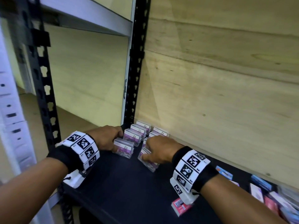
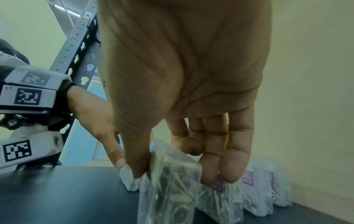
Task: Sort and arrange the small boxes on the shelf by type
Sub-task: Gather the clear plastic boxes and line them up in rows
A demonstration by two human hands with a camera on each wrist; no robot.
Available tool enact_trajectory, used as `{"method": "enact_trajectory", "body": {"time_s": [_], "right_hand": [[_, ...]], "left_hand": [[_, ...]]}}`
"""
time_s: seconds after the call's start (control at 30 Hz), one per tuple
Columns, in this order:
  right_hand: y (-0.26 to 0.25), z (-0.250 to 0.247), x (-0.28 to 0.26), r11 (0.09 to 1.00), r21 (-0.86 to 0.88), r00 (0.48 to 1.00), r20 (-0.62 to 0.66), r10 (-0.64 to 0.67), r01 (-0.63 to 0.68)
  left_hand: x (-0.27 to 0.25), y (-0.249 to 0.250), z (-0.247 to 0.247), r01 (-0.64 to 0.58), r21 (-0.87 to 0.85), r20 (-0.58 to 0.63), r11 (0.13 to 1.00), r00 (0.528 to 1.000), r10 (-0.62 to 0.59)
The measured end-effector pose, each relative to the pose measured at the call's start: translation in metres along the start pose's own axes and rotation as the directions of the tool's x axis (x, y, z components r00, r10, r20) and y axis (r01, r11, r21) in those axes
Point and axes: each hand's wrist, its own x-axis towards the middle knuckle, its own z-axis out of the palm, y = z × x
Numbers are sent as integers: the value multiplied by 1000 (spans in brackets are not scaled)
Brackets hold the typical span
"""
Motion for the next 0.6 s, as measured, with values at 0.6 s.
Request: {"method": "enact_trajectory", "body": {"time_s": [0.6], "right_hand": [[16,-2,-33,994,112,1000,-13,-11,12]], "left_hand": [[-4,-1,5,10,-40,149,999,989,-4]]}}
